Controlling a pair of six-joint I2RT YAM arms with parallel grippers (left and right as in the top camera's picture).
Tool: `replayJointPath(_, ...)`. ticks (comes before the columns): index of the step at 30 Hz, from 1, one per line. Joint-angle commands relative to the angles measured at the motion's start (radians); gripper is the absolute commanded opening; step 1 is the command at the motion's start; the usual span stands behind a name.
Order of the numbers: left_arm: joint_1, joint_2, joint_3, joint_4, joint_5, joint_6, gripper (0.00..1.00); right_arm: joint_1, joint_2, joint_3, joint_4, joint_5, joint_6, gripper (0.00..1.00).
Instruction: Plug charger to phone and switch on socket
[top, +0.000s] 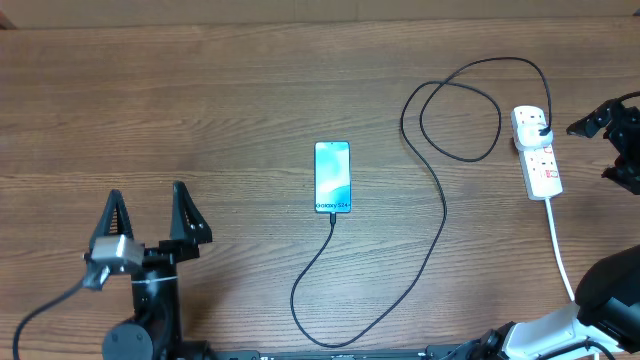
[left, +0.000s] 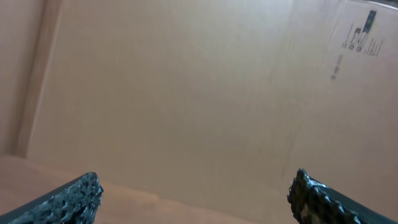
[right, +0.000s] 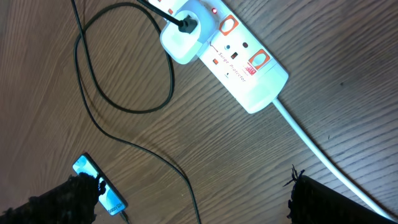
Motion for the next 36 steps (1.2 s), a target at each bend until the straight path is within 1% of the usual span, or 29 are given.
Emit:
replayJointPath(1, 0.031, -0.066, -0.072, 0.048, 0.016, 0.066, 1.0, 0.001, -0.011, 0.021, 0.003, 0.003, 0.003, 1.0)
replayJointPath(6, 0.083, -0.126, -0.151, 0.052, 0.024, 0.08, 1.0, 0.001, -0.011, 0.021, 0.003, 0.003, 0.003, 1.0)
replayJointPath(11, 0.09, -0.126, -0.225, 0.044, 0.051, 0.164, 1.0, 0.001, -0.011, 0.021, 0.003, 0.003, 0.003, 1.0)
replayJointPath(17, 0.09, -0.126, -0.228, -0.179, 0.066, 0.244, 1.0, 0.001, -0.011, 0.021, 0.003, 0.003, 0.003, 1.0)
replayJointPath(20, 0.09, -0.126, -0.228, -0.303, 0.065, 0.259, 1.0, 0.001, -0.011, 0.021, 0.003, 0.003, 0.003, 1.0)
replayJointPath(22, 0.089, -0.126, -0.228, -0.3, 0.077, 0.303, 1.0, 0.001, -0.011, 0.021, 0.003, 0.003, 0.003, 1.0)
replayJointPath(23, 0.09, -0.126, -0.228, -0.3, 0.076, 0.307, 1.0, 0.001, -0.011, 0.021, 0.003, 0.003, 0.003, 1.0)
replayJointPath(36, 0.089, -0.125, -0.228, -0.297, 0.072, 0.309, 1.0, 0.001, -0.011, 0.021, 0.003, 0.003, 0.003, 1.0)
